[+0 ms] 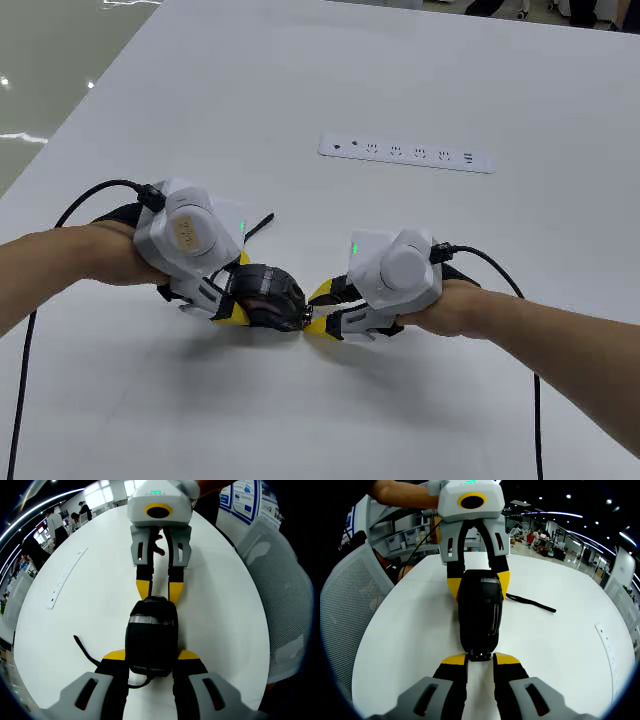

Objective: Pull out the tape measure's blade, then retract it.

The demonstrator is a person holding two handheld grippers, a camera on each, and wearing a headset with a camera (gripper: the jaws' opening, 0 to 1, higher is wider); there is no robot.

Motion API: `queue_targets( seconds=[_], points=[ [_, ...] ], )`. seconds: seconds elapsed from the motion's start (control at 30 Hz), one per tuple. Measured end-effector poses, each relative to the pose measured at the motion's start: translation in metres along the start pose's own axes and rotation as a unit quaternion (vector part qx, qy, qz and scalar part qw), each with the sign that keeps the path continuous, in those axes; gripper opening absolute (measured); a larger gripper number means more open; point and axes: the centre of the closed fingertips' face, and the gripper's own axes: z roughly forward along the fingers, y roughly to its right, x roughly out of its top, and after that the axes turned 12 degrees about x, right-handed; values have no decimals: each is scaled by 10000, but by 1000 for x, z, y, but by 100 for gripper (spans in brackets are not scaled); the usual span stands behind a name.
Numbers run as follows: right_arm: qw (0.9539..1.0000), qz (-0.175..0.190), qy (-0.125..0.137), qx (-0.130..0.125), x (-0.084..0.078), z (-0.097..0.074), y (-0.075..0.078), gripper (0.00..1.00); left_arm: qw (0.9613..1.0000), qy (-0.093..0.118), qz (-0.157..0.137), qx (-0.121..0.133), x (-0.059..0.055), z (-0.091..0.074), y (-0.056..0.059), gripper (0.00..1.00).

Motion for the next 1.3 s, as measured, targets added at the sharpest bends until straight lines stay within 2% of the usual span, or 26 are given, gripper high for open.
queue_targets(
  seconds=[0.77, 1.3],
  points=[
    [9999, 42, -100, 84, -3, 0, 1, 14, 10000, -24, -61, -9, 0, 1, 0, 28],
    [9991, -143, -379, 86, -3, 0, 0, 10, 9999, -69, -94, -2, -1, 1, 0, 28]
  ],
)
